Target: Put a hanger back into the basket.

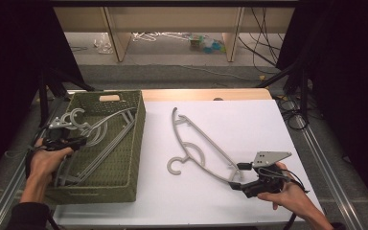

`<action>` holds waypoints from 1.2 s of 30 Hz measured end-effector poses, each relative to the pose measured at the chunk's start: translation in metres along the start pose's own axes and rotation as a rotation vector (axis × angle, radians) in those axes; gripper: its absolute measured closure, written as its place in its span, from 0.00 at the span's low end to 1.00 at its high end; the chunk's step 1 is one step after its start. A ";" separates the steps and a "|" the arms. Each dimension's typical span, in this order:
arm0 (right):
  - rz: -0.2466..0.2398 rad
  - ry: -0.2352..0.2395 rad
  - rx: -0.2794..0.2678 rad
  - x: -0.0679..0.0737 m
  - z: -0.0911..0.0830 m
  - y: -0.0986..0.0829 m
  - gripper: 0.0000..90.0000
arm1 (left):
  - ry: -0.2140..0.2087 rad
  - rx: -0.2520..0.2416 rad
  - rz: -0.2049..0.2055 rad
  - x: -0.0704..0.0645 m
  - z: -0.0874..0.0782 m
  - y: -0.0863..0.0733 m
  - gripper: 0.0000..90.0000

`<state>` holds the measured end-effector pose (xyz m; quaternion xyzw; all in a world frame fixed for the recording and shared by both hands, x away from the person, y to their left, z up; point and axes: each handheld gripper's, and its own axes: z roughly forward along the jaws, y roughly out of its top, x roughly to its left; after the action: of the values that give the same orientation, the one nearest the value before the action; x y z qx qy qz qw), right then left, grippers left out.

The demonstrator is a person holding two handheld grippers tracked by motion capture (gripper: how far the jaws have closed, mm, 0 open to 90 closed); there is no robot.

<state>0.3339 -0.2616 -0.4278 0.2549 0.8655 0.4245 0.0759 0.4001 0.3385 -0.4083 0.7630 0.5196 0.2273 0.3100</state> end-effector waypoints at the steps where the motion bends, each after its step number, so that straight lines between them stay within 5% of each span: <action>1: 0.003 0.003 0.001 0.000 0.000 0.000 0.28 | 0.000 0.024 -0.002 0.001 -0.002 0.000 0.86; 5: -0.001 0.007 0.007 0.001 0.001 0.000 0.28 | 0.000 -0.001 -0.017 0.001 0.001 -0.004 0.83; 6: -0.001 0.007 0.007 0.001 0.001 0.000 0.28 | 0.005 0.032 -0.026 0.002 -0.001 -0.004 0.83; 7: 0.000 0.004 0.001 0.001 0.001 0.001 0.28 | 0.024 0.032 -0.068 0.005 -0.001 -0.006 0.79; 10: 0.003 0.004 0.003 0.001 0.001 0.001 0.28 | 0.047 0.034 -0.097 0.007 -0.004 -0.007 0.77; 13: -0.002 0.004 0.001 0.000 0.001 0.000 0.28 | 0.072 0.008 -0.113 0.007 -0.011 -0.007 0.73; 17: -0.002 0.005 0.006 0.000 0.002 0.000 0.28 | 0.055 -0.069 -0.104 -0.003 -0.026 -0.003 0.67; 18: -0.001 0.003 0.002 0.000 0.002 0.000 0.28 | 0.045 -0.140 -0.141 -0.012 -0.033 0.000 0.63; 21: 0.002 0.004 0.004 0.001 0.002 0.000 0.28 | 0.018 -0.204 -0.138 -0.029 -0.047 0.003 0.57; 26: 0.005 0.001 0.005 0.001 0.003 0.000 0.28 | -0.014 -0.229 -0.110 -0.054 -0.060 0.003 0.48; 30: 0.005 -0.002 0.002 0.000 0.003 0.000 0.28 | -0.079 -0.295 -0.085 -0.085 -0.070 -0.001 0.42; 36: 0.007 -0.006 0.003 0.000 0.004 -0.001 0.27 | -0.167 -0.326 -0.032 -0.120 -0.071 -0.008 0.39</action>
<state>0.3347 -0.2590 -0.4306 0.2592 0.8651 0.4226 0.0767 0.3047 0.2458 -0.3676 0.7105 0.4603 0.2396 0.4753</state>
